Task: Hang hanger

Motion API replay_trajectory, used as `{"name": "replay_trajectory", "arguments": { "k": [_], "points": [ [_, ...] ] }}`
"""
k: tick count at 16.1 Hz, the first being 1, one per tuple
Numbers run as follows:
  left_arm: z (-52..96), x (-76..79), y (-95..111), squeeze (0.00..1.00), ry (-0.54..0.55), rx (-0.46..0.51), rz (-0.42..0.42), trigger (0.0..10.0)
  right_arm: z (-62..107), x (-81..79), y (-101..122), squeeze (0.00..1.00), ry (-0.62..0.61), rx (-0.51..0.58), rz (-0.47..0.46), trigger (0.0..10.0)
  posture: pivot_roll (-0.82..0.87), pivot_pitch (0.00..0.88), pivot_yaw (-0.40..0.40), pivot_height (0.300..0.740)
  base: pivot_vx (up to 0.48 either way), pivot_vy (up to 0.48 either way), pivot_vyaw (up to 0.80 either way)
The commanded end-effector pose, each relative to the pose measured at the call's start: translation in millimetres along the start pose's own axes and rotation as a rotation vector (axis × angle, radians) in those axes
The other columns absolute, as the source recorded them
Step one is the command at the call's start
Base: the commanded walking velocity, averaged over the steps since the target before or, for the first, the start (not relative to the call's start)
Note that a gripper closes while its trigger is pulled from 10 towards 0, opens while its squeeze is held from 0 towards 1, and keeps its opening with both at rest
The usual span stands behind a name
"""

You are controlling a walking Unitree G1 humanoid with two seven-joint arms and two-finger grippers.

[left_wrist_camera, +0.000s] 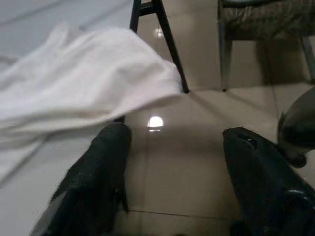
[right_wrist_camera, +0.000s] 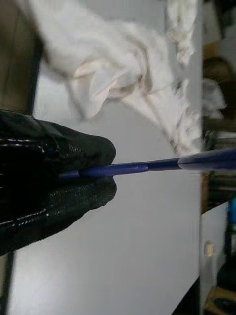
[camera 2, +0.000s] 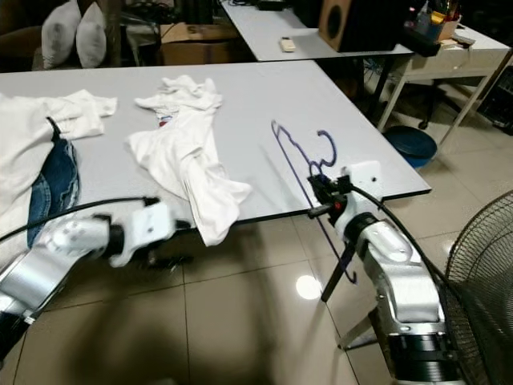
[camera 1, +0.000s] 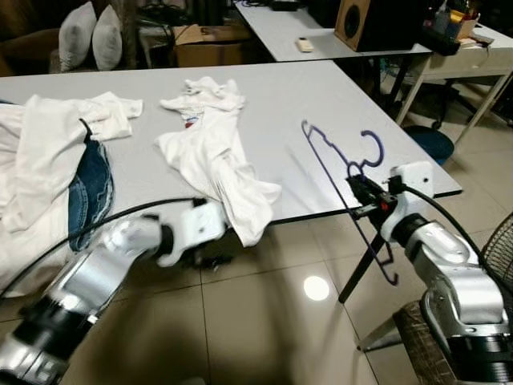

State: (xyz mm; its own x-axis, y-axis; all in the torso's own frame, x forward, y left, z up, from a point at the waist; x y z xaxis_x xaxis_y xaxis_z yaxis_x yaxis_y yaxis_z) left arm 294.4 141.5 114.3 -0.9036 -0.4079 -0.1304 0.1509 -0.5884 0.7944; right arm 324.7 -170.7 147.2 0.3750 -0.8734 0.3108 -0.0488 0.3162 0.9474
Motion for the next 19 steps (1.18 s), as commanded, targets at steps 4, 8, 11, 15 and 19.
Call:
{"name": "replay_trajectory", "arguments": {
  "k": [4,8,11,15,19],
  "points": [
    [17.5,-24.9,18.7,1.00,0.200,0.501,0.408,10.0,7.3,-4.3,23.7,0.00,-0.043,0.100,-0.033,10.0,-0.02,0.000,0.011,0.740,0.000,0.000,0.00],
    [34.4,-44.0,13.3,1.00,0.590,0.664,0.568,10.0,16.4,-10.6,16.6,0.00,-0.110,0.051,-0.046,10.0,0.01,0.000,-0.006,0.740,0.000,0.000,0.00],
    [31.1,-22.7,16.3,1.00,0.681,0.650,0.582,10.0,3.6,-20.7,16.2,0.00,-0.145,0.048,-0.072,10.0,0.07,0.000,-0.036,0.740,0.000,0.198,0.00],
    [23.2,-20.3,12.0,1.00,0.741,0.621,0.621,10.0,-2.5,-22.3,16.5,0.00,-0.229,0.012,-0.034,10.0,0.04,0.000,-0.041,0.740,0.000,0.331,0.00],
    [27.8,-29.1,-9.5,1.00,0.823,0.550,0.643,10.0,4.9,-29.8,6.8,0.00,-0.155,-0.027,0.043,10.0,0.01,0.000,-0.052,0.740,0.000,0.311,0.00]
  ]
}}
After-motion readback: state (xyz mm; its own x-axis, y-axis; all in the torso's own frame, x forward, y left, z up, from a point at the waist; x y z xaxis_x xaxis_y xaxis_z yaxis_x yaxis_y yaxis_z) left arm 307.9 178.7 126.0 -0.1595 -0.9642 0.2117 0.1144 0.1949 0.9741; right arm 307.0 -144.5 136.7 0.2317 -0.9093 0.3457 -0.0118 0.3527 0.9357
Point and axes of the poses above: a point about 5 cm out from each wrist's last joint towards the gripper, its own z axis pointing back from the gripper into the wrist, its own y axis along the axis of the wrist's last joint, x = y × z, the point moved 3 cm from there along -z, pointing out of the wrist towards the gripper, and after that the axes turned 14 degrees about z, right-handed, at the moved point
